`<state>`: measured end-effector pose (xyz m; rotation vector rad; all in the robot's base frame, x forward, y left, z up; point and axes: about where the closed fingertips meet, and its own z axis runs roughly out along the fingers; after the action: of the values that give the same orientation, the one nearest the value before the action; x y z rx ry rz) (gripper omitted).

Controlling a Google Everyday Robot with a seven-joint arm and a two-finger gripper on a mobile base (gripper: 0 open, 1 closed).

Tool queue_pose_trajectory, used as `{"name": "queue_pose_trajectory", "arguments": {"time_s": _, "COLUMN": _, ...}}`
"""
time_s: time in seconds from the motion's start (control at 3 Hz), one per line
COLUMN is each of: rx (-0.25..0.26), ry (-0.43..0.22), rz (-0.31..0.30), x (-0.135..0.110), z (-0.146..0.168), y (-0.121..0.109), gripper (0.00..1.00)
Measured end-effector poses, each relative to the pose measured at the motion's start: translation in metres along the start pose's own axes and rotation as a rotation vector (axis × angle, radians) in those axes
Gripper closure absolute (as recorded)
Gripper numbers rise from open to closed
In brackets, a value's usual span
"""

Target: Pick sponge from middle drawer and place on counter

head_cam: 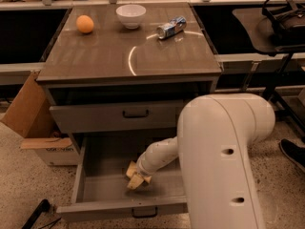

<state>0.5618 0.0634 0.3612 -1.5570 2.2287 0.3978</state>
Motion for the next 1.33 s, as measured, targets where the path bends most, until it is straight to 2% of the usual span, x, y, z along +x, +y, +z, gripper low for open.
{"name": "queue_pose_trajectory", "arguments": {"time_s": 0.67, "rx": 0.028, "ry": 0.026, "rz": 0.030, "x": 0.008, "z": 0.010, "y": 0.000, "gripper": 0.65}}
{"name": "queue_pose_trajectory", "arguments": {"time_s": 1.0, "rx": 0.067, "ry": 0.001, "rz": 0.007, "x": -0.001, "z": -0.011, "y": 0.003, "gripper": 0.89}}
{"name": "queue_pose_trajectory", "arguments": {"time_s": 1.33, "rx": 0.090, "ry": -0.100, "rz": -0.105, "x": -0.028, "z": -0.060, "y": 0.013, "gripper": 1.00}}
